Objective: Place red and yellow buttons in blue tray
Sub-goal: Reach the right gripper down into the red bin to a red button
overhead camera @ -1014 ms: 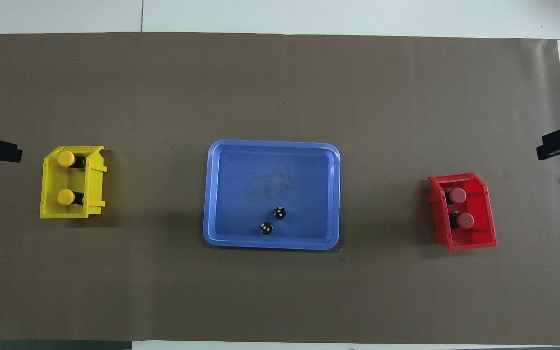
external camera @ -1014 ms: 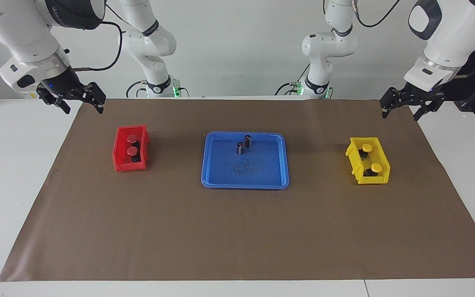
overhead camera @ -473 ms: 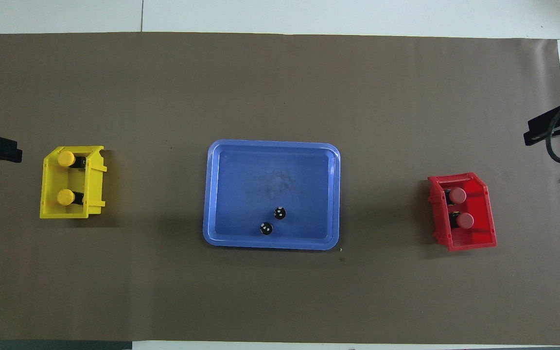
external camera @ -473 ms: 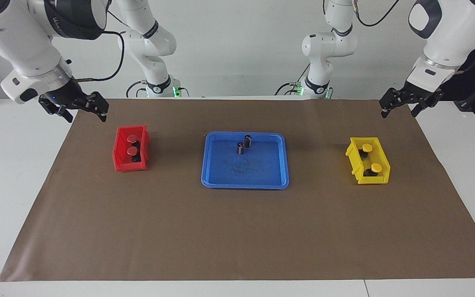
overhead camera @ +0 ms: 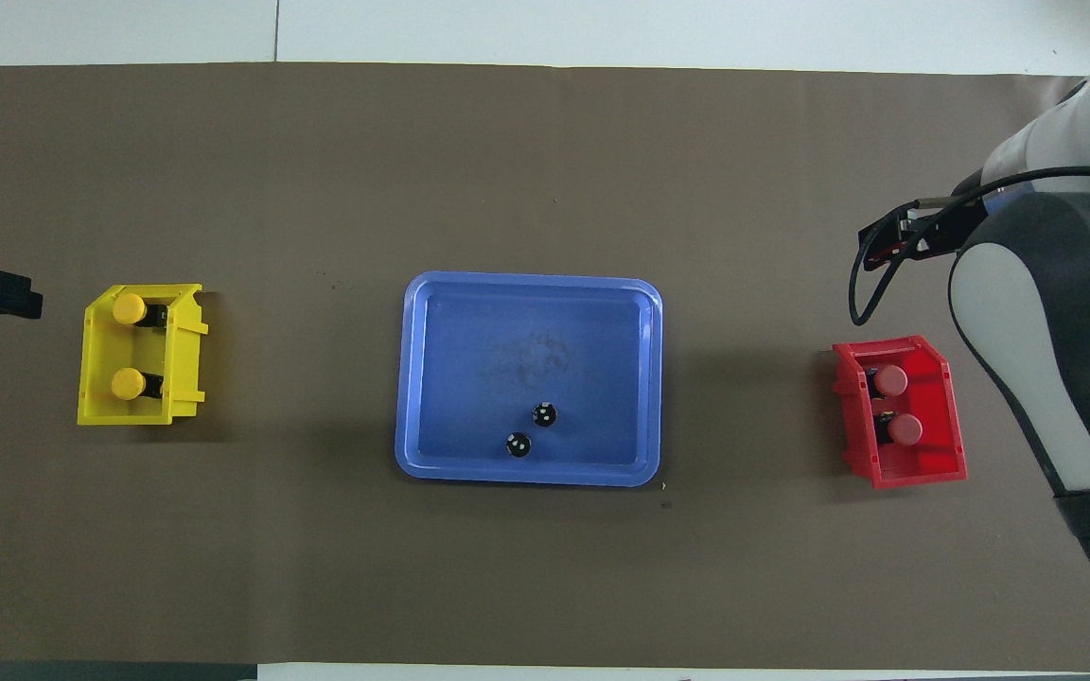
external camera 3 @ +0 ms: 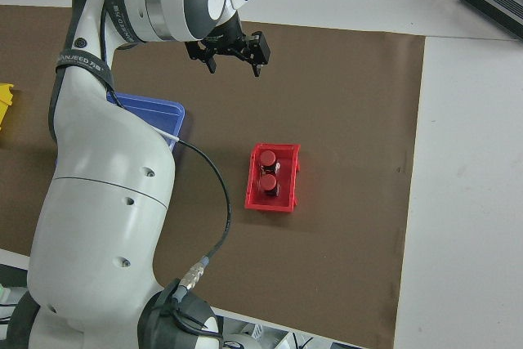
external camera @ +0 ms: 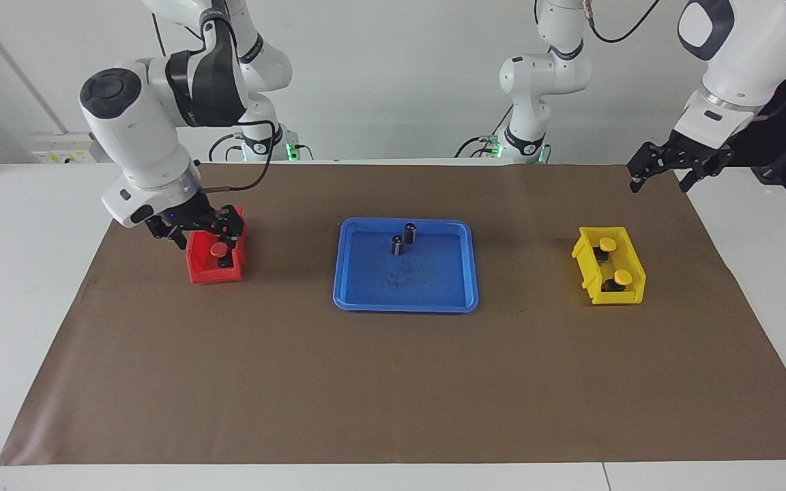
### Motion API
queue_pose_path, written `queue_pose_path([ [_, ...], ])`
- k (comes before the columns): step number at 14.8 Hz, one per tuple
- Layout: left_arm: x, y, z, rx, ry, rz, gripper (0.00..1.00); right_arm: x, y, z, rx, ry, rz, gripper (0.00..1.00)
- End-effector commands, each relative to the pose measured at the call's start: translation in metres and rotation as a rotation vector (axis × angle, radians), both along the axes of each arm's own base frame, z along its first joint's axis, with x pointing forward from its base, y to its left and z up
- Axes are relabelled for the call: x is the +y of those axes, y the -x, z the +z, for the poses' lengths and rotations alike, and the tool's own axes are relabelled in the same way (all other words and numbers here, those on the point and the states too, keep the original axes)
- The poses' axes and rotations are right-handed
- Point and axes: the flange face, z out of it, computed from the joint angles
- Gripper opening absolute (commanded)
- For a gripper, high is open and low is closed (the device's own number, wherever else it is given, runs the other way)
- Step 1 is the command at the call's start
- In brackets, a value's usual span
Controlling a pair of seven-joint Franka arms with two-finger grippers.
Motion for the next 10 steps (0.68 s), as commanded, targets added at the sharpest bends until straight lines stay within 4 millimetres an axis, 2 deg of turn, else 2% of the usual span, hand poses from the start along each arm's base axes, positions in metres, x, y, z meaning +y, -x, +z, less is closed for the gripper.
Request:
queue_pose_path([
  [1,0.003,0.006,0.003,0.008,0.018,-0.014,1.00,-0.006,0.030,-0.021,-0.003,-0.026,0.002,0.80],
  [4,0.000,0.006,0.003,0.009,0.018,-0.013,1.00,-0.016,0.039,-0.049,-0.004,-0.027,0.053,0.71],
  [6,0.001,0.006,0.003,0.008,0.018,-0.011,1.00,-0.028,0.048,-0.060,0.010,-0.029,0.060,0.67],
  [8,0.003,0.006,0.003,0.003,0.018,-0.008,1.00,-0.044,0.061,-0.071,0.020,-0.033,0.089,0.64],
  [10,0.005,0.005,0.003,-0.001,0.018,-0.007,1.00,-0.049,0.076,-0.087,0.003,-0.032,0.088,0.64],
])
